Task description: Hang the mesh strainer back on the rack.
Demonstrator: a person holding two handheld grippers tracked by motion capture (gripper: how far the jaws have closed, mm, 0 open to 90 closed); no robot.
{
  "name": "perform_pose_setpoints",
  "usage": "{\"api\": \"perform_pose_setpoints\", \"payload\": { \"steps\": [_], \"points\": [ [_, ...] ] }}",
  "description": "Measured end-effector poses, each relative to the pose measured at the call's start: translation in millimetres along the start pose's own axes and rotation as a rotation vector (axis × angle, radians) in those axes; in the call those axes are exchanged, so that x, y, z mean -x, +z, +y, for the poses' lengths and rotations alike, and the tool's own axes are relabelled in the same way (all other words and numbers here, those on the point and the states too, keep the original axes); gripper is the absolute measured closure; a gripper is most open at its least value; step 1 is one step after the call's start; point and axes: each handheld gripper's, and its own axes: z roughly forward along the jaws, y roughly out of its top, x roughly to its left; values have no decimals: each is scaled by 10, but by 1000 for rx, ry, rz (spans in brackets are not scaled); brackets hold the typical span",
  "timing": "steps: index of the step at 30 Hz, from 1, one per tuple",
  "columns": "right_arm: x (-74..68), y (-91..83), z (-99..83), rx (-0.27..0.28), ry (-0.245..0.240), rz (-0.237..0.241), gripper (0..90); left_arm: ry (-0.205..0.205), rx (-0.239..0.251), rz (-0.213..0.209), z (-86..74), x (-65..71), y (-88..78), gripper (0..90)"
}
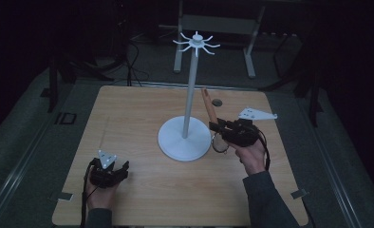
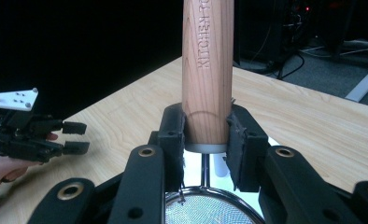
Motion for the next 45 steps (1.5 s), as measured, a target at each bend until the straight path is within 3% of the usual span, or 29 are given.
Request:
{"api": "perform_pose_setpoints", "payload": {
  "steps": [15, 45],
  "points": [
    [-60, -32, 121, 46, -18, -7, 698, -2, 0, 0, 0, -5, -1, 377],
    [-89, -114, 305, 135, 22, 51, 698, 0, 1, 0, 2, -10, -7, 377]
  ]
}}
